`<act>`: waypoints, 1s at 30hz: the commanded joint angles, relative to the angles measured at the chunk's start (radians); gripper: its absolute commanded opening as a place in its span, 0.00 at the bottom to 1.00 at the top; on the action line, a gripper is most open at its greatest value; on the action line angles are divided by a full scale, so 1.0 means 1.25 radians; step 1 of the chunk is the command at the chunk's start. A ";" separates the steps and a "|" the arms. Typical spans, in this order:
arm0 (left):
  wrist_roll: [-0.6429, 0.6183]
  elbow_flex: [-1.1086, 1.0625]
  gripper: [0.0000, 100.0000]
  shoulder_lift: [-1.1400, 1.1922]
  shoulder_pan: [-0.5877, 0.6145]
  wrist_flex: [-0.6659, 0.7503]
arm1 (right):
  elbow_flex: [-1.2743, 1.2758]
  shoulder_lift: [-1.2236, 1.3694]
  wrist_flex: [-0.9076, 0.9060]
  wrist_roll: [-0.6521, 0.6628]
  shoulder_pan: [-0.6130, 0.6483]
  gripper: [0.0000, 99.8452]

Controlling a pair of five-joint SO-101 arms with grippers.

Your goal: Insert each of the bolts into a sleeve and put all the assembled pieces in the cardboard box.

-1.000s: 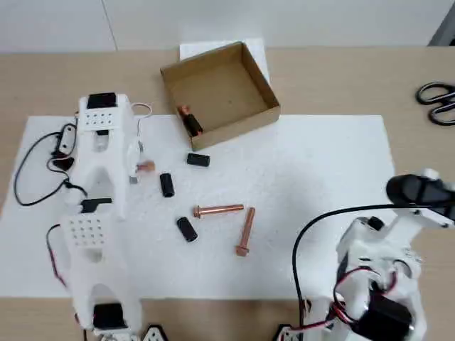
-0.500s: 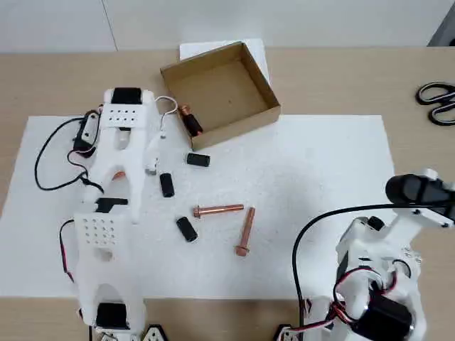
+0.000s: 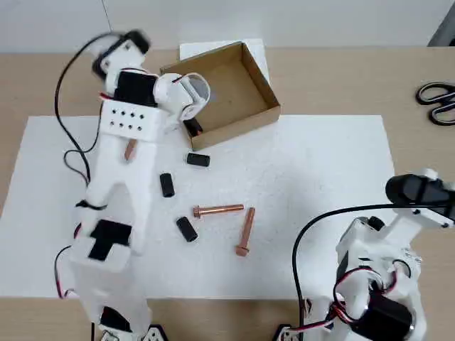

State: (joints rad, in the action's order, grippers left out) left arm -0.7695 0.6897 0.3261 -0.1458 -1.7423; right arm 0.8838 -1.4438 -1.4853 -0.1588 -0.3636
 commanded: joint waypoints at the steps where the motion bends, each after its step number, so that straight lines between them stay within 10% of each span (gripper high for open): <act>1: 0.248 -0.019 0.33 -0.095 0.021 -0.009 | -0.004 -0.004 0.017 0.001 -0.003 0.00; 15: 1.036 -0.260 0.33 -0.083 0.133 -0.007 | -0.004 -0.004 0.019 0.001 -0.003 0.00; 30: 1.376 -0.191 0.33 -0.066 0.178 0.025 | -0.004 -0.004 0.019 0.002 -0.001 0.00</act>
State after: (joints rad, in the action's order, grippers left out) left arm 0.8984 0.4089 0.2417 0.0721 -1.7238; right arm 0.8838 -1.4438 -1.4853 -0.1588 -0.3636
